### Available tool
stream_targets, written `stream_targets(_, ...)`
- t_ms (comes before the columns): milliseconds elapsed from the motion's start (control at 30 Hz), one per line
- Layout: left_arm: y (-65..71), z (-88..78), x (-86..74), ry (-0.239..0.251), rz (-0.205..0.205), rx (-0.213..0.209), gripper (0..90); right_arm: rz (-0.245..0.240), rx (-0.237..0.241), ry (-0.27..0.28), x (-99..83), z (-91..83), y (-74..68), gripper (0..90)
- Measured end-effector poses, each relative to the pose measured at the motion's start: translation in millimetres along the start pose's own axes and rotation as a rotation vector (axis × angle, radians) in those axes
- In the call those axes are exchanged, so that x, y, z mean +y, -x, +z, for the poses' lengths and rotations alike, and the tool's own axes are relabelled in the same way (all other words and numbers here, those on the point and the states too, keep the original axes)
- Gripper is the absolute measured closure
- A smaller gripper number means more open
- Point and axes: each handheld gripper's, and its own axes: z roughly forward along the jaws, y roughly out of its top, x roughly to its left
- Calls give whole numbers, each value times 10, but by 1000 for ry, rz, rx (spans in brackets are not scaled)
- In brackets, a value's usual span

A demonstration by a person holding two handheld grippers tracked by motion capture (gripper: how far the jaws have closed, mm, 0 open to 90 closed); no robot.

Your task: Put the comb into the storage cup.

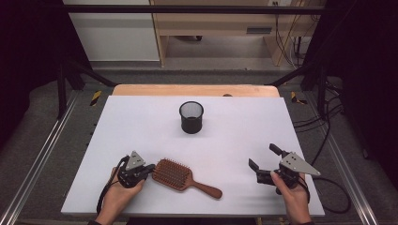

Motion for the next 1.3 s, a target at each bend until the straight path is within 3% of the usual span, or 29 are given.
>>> stream_targets(700,371,161,155,-17,75,-65,900,-6,-10,-58,-13,30,-52,37)
stream_targets(1033,398,182,176,-15,73,-71,900,-9,-19,-96,-2,64,-120,64)
stream_targets(1300,405,182,176,-15,75,-74,900,-16,12,-131,16,82,-186,76)
